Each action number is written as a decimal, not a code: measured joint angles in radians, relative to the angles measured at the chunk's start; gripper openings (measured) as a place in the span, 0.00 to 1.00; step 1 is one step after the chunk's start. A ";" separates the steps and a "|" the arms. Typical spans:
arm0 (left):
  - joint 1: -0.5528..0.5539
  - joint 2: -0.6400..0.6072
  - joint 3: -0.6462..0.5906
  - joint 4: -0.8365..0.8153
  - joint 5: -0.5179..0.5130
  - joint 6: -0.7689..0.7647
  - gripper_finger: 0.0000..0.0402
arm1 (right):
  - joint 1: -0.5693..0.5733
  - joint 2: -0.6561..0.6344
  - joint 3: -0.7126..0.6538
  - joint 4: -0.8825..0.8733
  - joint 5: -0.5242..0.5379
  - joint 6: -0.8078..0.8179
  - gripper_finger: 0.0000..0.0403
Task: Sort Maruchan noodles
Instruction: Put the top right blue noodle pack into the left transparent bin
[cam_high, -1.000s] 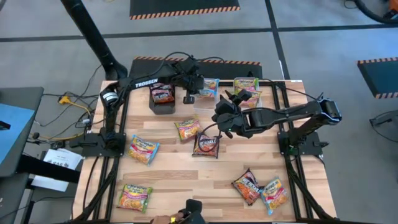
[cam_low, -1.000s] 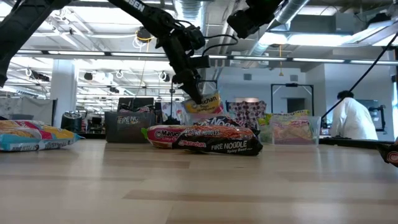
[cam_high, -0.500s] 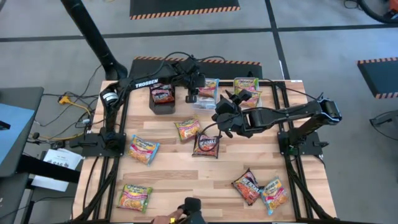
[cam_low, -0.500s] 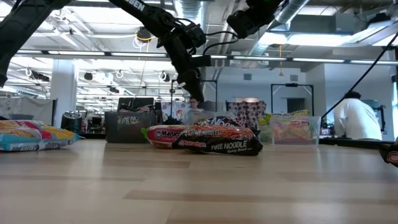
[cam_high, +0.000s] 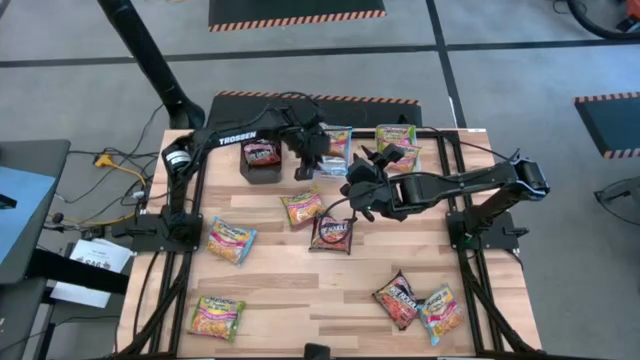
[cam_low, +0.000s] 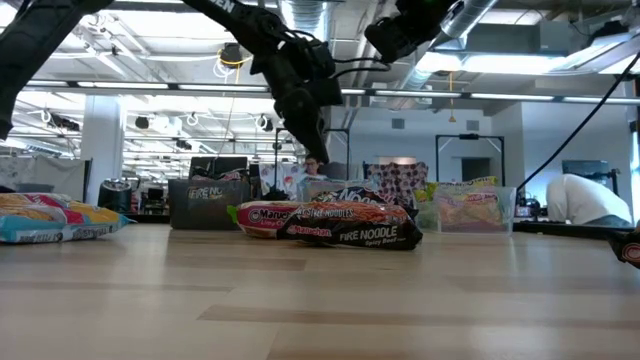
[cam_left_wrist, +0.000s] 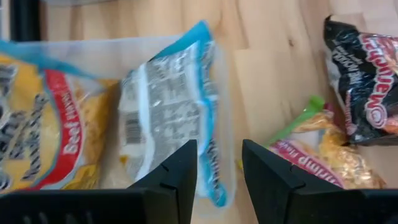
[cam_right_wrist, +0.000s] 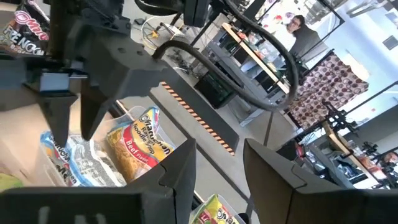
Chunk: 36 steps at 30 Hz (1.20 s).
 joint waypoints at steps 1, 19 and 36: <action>-0.010 0.000 0.000 0.002 -0.002 0.000 0.28 | -0.001 0.000 0.000 -0.006 -0.003 0.004 0.39; -0.095 0.000 0.000 0.028 -0.266 0.047 0.28 | -0.003 0.000 0.000 -0.014 -0.017 0.019 0.39; -0.087 0.000 -0.036 -0.050 -0.210 0.010 0.22 | -0.003 0.000 0.000 -0.014 -0.017 0.022 0.39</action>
